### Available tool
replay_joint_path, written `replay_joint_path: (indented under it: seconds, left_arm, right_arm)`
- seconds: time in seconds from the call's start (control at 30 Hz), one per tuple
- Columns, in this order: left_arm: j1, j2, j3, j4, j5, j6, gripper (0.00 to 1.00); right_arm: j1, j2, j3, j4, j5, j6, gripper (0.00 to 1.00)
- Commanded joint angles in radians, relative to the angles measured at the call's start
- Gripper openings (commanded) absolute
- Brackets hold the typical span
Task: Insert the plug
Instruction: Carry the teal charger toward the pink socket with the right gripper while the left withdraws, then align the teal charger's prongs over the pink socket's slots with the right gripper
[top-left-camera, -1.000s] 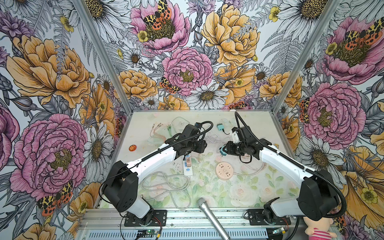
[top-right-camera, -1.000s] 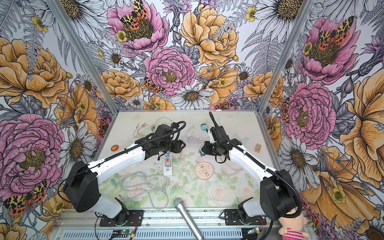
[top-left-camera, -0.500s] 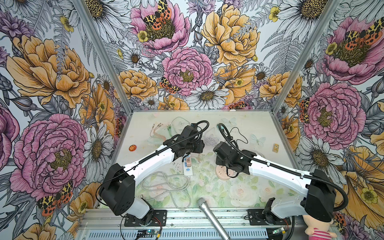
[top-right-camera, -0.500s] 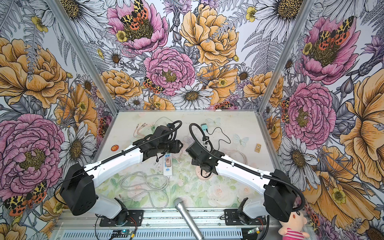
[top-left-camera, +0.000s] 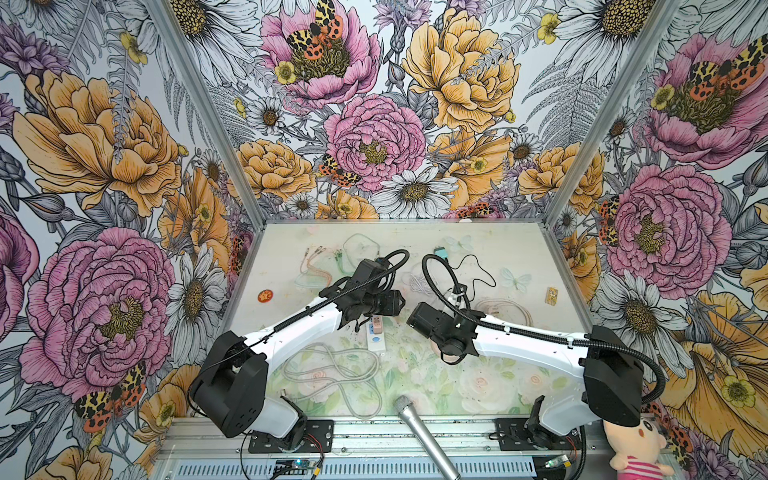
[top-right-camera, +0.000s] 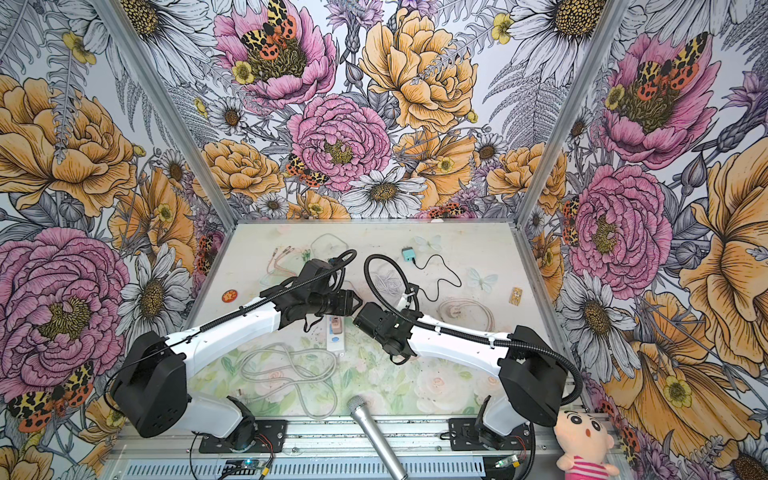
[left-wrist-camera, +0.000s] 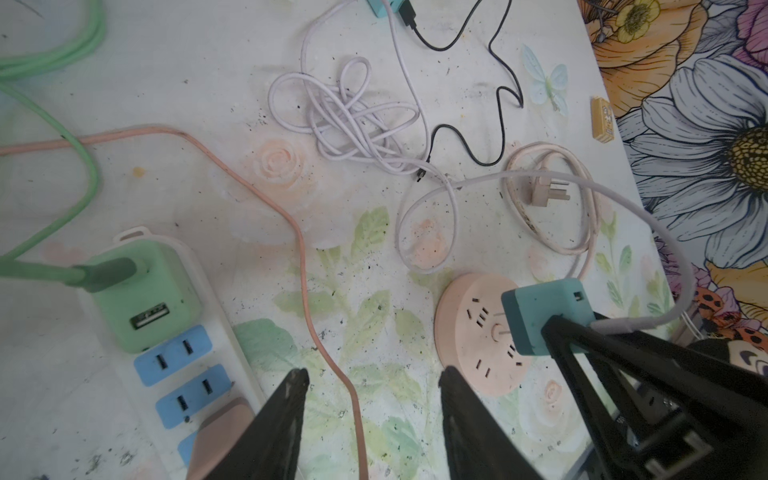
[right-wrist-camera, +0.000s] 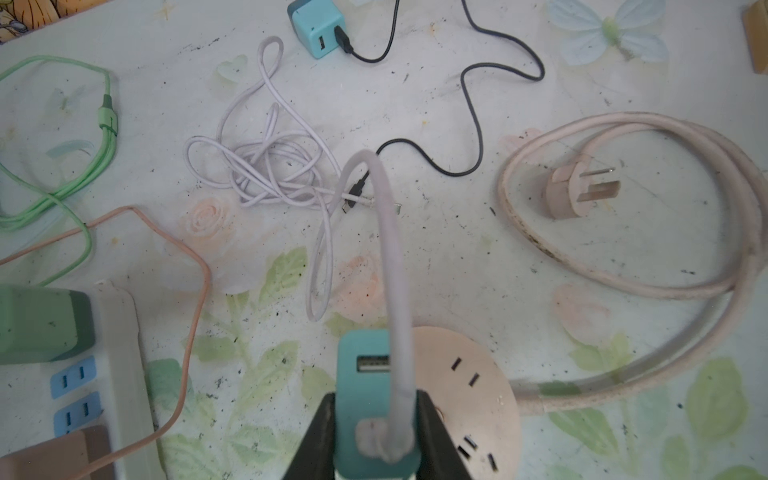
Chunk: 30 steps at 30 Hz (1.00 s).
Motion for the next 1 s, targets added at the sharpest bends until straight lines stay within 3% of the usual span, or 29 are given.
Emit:
replay_joint_path:
  seconds: [0.0, 0.1, 0.47, 0.97]
  left_arm:
    - [0.022, 0.028, 0.003, 0.06, 0.087, -0.003, 0.54]
    - [0.046, 0.049, 0.002, 0.089, 0.148, -0.004, 0.53]
    - [0.13, 0.12, -0.003, 0.139, 0.324, -0.012, 0.53]
    - [0.143, 0.133, 0.0, 0.173, 0.356, -0.006, 0.52]
  right_arm:
    - [0.021, 0.05, 0.082, -0.099, 0.096, 0.088, 0.0]
    - [0.056, 0.11, 0.142, -0.199, 0.148, 0.144, 0.0]
    - [0.074, 0.202, 0.178, -0.272, 0.16, 0.274, 0.0]
    - [0.065, 0.244, 0.166, -0.299, 0.179, 0.33, 0.0]
